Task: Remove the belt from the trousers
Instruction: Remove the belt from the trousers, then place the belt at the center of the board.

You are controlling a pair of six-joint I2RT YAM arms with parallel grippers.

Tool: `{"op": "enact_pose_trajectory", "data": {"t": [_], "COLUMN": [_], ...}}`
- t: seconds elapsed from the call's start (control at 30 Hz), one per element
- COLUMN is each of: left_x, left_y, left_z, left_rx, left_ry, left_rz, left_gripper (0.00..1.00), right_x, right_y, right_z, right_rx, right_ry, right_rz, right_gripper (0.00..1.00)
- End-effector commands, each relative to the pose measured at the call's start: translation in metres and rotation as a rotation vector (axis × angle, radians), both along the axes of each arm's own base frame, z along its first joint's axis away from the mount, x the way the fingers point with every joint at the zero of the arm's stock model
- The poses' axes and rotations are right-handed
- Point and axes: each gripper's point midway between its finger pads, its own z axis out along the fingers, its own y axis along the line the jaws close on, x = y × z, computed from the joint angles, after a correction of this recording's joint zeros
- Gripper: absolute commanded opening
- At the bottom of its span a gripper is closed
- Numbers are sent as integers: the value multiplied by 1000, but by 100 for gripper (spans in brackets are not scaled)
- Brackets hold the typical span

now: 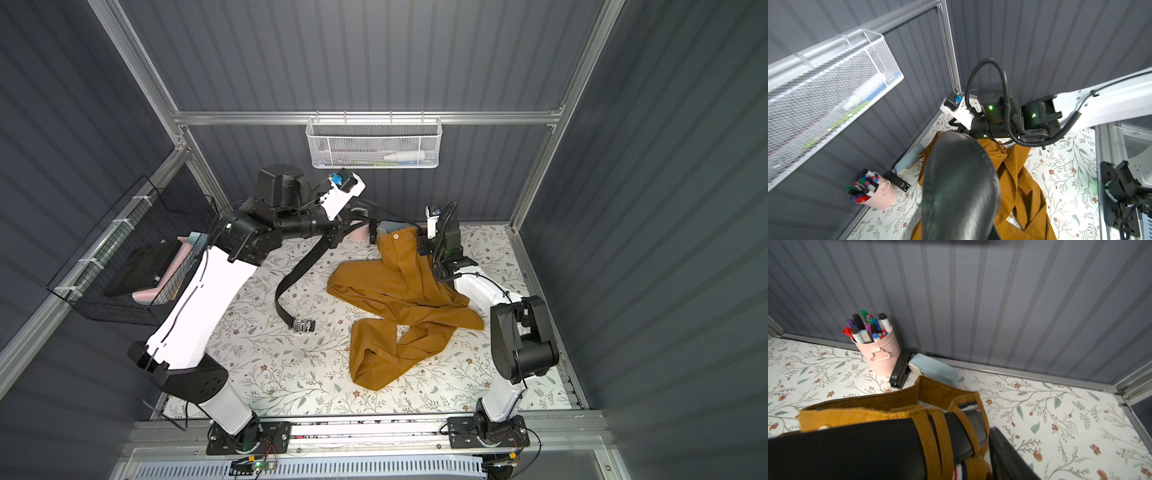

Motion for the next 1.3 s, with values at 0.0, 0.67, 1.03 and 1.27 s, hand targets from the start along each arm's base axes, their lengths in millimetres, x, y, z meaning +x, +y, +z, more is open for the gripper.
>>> {"op": "enact_pose_trajectory", "data": {"t": [0.0, 0.67, 1.03, 1.27], "left_x": [-40, 33, 97, 101], "left_y": [36, 69, 178, 219], "left_z": [101, 4, -175, -265], "left_rx": [-174, 91, 328, 404], "left_ry": [-297, -148, 395, 611], "left_rz": [25, 359, 722, 812], "left_gripper": [0, 0, 0, 1], "right_x": [-11, -13, -58, -108], "right_y": [-54, -33, -40, -76], "right_z": [-79, -2, 105, 123], "right_rx": [-102, 8, 89, 124], "right_ry": [251, 117, -158, -272], "right_rz": [-172, -63, -32, -171], "right_gripper": [60, 62, 66, 73]}}
